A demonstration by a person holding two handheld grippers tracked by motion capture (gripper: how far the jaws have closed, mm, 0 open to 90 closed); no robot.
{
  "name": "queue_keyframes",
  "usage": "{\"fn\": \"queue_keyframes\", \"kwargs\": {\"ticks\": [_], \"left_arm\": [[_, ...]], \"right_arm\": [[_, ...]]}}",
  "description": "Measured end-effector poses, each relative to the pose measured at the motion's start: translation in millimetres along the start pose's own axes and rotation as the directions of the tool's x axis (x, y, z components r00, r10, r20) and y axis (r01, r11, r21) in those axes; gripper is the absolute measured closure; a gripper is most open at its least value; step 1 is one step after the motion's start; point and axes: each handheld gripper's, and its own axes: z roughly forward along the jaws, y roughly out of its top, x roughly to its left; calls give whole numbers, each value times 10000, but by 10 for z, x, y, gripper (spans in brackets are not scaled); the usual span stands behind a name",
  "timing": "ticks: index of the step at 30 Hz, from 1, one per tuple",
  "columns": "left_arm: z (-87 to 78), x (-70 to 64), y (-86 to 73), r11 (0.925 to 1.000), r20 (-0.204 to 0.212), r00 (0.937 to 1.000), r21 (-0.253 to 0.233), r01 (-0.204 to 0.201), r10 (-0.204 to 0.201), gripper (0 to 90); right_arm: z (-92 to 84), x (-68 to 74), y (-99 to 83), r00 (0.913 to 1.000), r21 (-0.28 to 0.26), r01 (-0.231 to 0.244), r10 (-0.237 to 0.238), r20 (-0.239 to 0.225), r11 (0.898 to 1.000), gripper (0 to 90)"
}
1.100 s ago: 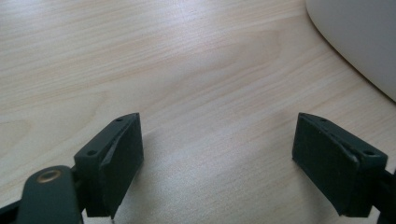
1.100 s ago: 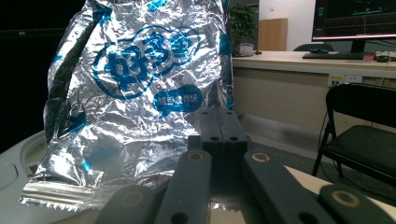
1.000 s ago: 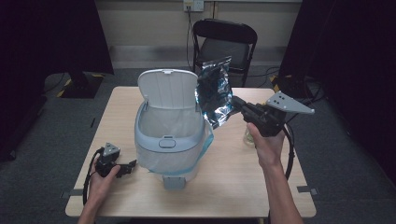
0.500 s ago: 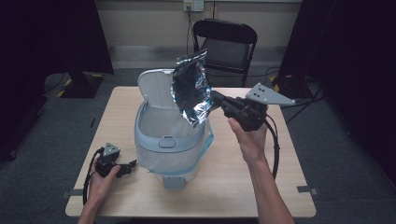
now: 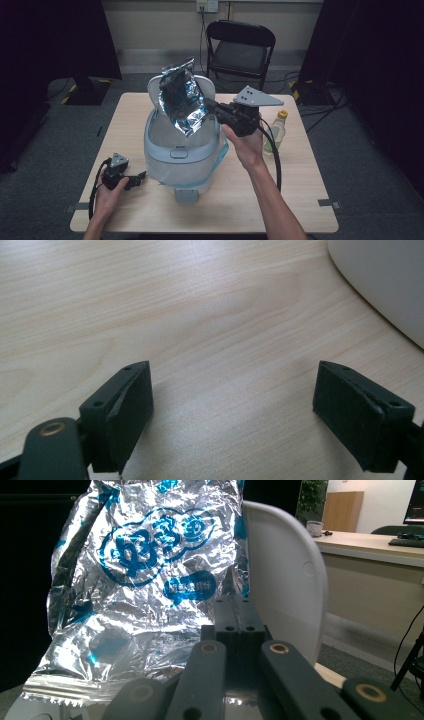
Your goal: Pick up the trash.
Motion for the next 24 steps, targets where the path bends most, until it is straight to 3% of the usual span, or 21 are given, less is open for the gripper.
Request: {"fn": "queue_keyframes", "kwargs": {"ticks": [7, 14, 24], "left_arm": [[0, 0, 0, 10000, 1, 10000, -2, 3, -3, 159], [0, 0, 0, 10000, 1, 10000, -3, 3, -3, 159], [0, -1, 0, 10000, -5, 10000, -3, 3, -3, 159]], "right_arm": [[63, -32, -22, 9999, 193, -110, 109, 76, 9998, 900], [154, 13, -56, 9999, 465, 111, -110, -20, 9989, 894], [176, 18, -76, 9993, 790, 367, -369, 13, 9962, 808]]}}
